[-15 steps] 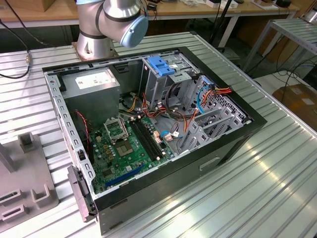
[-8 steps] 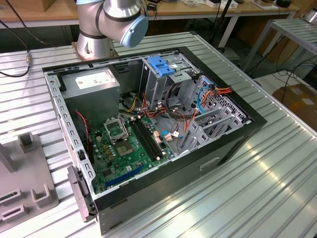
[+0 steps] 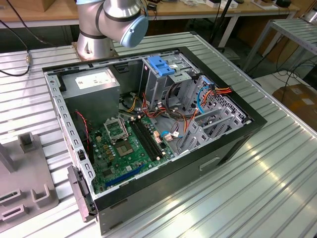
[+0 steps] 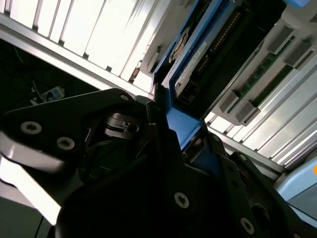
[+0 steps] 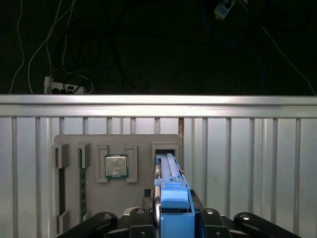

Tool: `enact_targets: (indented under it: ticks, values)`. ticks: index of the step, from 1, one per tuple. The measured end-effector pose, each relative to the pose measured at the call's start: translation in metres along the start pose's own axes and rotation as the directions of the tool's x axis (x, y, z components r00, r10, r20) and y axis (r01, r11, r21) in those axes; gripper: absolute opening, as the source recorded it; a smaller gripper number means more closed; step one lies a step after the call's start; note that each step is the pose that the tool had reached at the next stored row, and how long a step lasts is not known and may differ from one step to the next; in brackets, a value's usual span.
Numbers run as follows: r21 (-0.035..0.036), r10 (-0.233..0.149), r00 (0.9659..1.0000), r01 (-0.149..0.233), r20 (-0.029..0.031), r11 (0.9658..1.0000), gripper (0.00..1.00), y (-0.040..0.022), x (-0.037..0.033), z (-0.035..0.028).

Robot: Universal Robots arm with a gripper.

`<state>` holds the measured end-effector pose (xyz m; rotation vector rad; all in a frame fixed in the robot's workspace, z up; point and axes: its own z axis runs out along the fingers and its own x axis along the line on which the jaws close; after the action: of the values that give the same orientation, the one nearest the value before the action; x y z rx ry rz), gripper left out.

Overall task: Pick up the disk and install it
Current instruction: 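Pick up the disk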

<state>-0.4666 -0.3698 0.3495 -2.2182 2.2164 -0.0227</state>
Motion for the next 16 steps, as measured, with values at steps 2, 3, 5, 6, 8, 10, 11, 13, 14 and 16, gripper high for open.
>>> enact_targets:
  ticks: [2,3,5,6,8,10,11,13,14,16]
  values:
    - [0.0001,0.000,1.0000,0.000,0.0001,1.0000,0.37,0.0000,0.0000,-0.0012]
    - [-0.0001,0.000,1.0000,0.000,-0.0001,1.0000,0.37,0.0000,0.0000,-0.0017]
    - [-0.0001,0.000,1.0000,0.000,0.0001,1.0000,0.37,-0.0001,0.0000,-0.0028]
    - [0.0000,0.000,1.0000,0.000,0.0002,1.0000,0.37,-0.0001,0.0000,-0.0033]
    - [0.0000,0.000,1.0000,0.000,0.0002,1.0000,0.37,-0.0001,0.0000,-0.0046]
    - [-0.0001,0.000,1.0000,0.000,0.0004,1.0000,0.37,-0.0001,0.0000,-0.0065]
    - [0.0000,0.000,1.0000,0.000,0.0004,1.0000,0.37,-0.0001,0.0001,-0.0078]
    - [0.0001,0.000,1.0000,0.000,0.0004,1.0000,0.37,-0.0002,0.0001,-0.0093]
    - [0.0000,0.000,1.0000,0.000,0.0004,1.0000,0.37,-0.0001,0.0001,-0.0097]
    - [-0.0001,0.000,1.0000,0.000,0.0004,1.0000,0.37,-0.0002,0.0001,-0.0109]
